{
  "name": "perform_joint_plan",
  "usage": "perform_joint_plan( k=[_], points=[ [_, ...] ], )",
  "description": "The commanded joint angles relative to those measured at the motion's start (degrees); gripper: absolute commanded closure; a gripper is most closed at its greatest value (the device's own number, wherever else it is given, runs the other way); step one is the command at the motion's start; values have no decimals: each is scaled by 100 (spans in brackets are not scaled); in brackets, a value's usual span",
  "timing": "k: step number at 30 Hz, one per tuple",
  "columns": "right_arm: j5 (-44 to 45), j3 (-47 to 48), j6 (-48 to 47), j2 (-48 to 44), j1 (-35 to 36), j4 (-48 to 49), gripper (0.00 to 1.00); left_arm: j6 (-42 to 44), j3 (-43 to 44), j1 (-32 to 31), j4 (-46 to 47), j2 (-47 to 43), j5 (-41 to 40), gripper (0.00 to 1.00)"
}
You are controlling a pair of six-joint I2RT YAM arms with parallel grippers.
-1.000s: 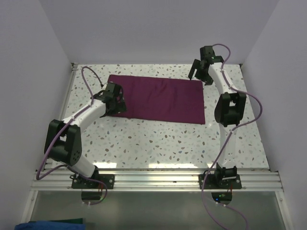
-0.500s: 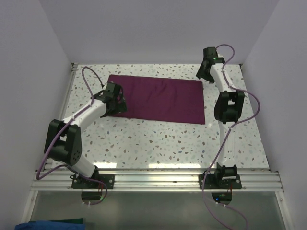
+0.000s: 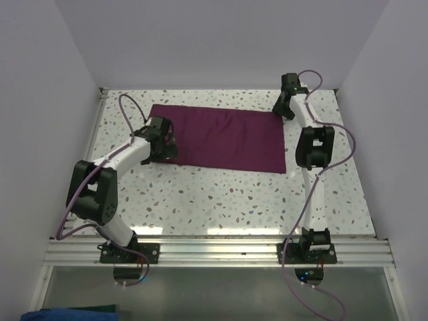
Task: Open and lay out the surgical kit
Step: Open the surgical kit at the center of the board.
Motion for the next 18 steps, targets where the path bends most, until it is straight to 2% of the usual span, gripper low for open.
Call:
perform_joint_plan(
  k=[1,6,7,10,14,15,16,18],
  points=[
    [-96,256,195,68,-26,370,46,166,289,31,54,38,-89,1],
    [-193,282,318,235,-43,423,56,227,333,31,-7,81,-98,1],
    [-210,291,336,262,-43,406,63,227,333,31,-16,90,-98,1],
    [-272,239,406,289,-43,379,75,263,359,31,-34,117,-115,1],
    [-202,72,407,201,-43,344,81,280,403,31,-25,187,-107,1],
    [-184,37,380,140,-43,344,83,289,421,31,-25,204,-98,1],
    [-123,-25,363,104,-43,344,90,298,421,31,-16,231,-89,1],
    [-70,-86,310,17,-44,318,92,289,439,23,1,266,-63,1]
  ],
)
